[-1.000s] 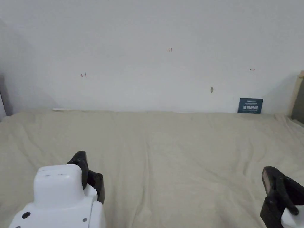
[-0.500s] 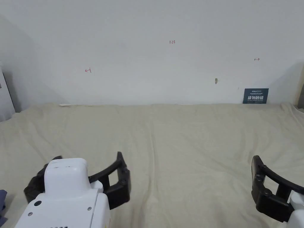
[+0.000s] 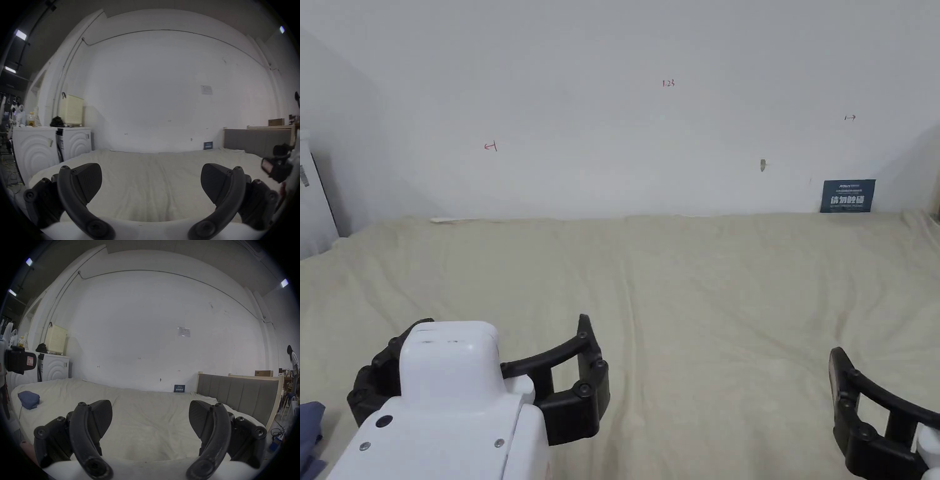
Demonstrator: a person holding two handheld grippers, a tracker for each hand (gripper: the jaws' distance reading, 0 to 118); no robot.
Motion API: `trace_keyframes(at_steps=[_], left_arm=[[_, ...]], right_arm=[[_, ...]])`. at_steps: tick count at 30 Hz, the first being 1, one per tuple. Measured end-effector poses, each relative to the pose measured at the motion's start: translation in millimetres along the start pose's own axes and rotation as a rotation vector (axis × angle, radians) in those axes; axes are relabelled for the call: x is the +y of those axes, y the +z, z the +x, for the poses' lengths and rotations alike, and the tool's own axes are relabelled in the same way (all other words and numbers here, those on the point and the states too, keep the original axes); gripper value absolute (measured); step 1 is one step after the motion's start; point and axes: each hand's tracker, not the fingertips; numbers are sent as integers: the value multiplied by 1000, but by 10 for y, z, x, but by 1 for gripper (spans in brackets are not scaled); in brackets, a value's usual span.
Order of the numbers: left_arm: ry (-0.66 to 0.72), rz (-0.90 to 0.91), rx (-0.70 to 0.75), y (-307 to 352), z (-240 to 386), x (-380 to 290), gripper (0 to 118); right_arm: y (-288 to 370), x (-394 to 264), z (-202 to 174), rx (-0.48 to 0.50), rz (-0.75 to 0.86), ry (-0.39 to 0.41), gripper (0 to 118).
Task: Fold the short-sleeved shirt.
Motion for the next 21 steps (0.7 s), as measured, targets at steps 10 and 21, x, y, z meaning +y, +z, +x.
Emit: trace_keyframes(at_steps=[10,21], left_arm=[[-49,17,-78,67,146,-78,118],[-57,-60,23,-28,217,-195,118]], right_arm=[[-110,-63,-10,16,-88,-27,98],[-176,-76,-2,6,-125,-51,98]])
